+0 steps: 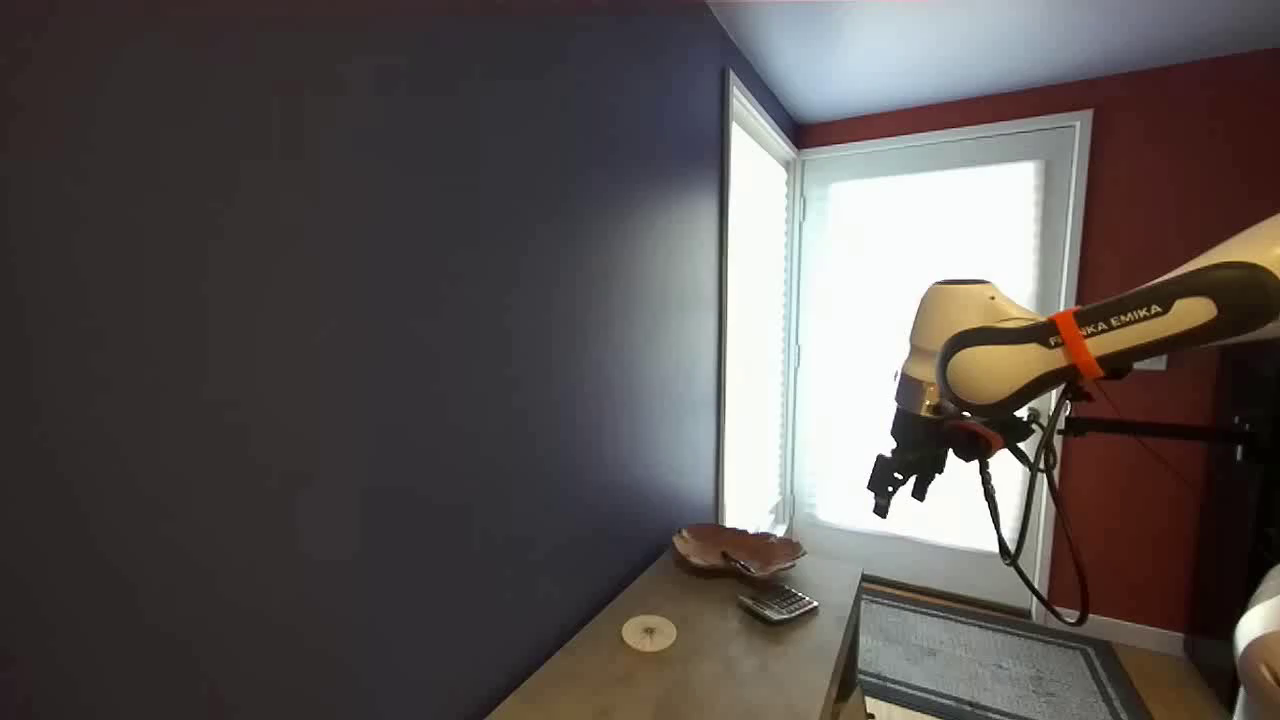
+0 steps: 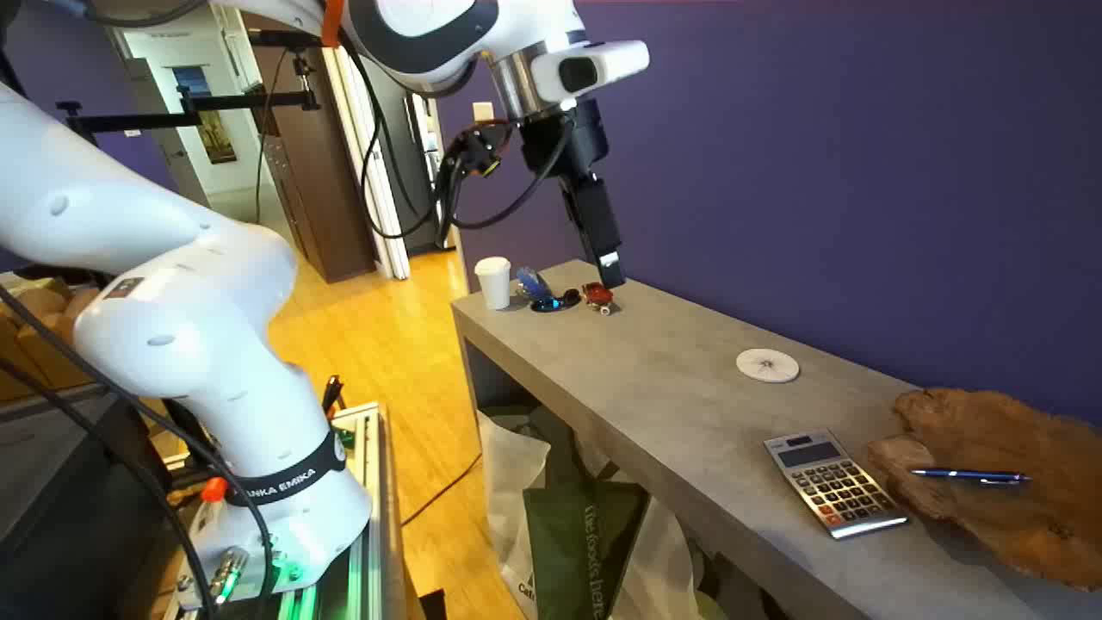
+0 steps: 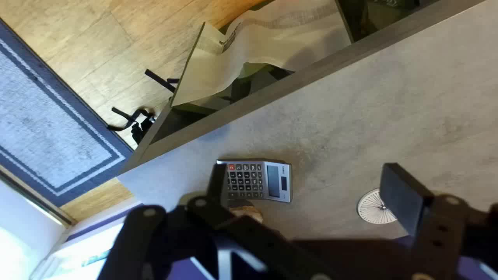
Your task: Move the calculator to the left
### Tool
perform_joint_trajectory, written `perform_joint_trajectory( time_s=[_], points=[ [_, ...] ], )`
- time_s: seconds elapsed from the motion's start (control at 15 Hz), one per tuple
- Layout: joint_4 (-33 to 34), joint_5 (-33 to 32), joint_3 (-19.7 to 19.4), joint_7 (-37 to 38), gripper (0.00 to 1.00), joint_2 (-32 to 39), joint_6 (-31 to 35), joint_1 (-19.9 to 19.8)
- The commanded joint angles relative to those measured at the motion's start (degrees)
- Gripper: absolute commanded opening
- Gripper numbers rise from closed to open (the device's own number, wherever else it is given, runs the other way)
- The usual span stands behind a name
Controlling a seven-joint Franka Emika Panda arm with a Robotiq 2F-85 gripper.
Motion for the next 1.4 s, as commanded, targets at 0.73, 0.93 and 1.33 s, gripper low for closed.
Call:
perform_joint_trajectory(
  time_s=[0.73, 0.93, 1.33],
  points=[
    [3.2, -1.7, 1.0, 2.7, 1.00, 5.5, -0.5, -1.3],
    [7.7, -6.6, 4.7, 9.9, 1.00, 14.7, 0.1, -3.9],
    [21.5, -21.4, 7.9, 25.6, 1.00, 35.1, -2.8, -3.2]
  ],
)
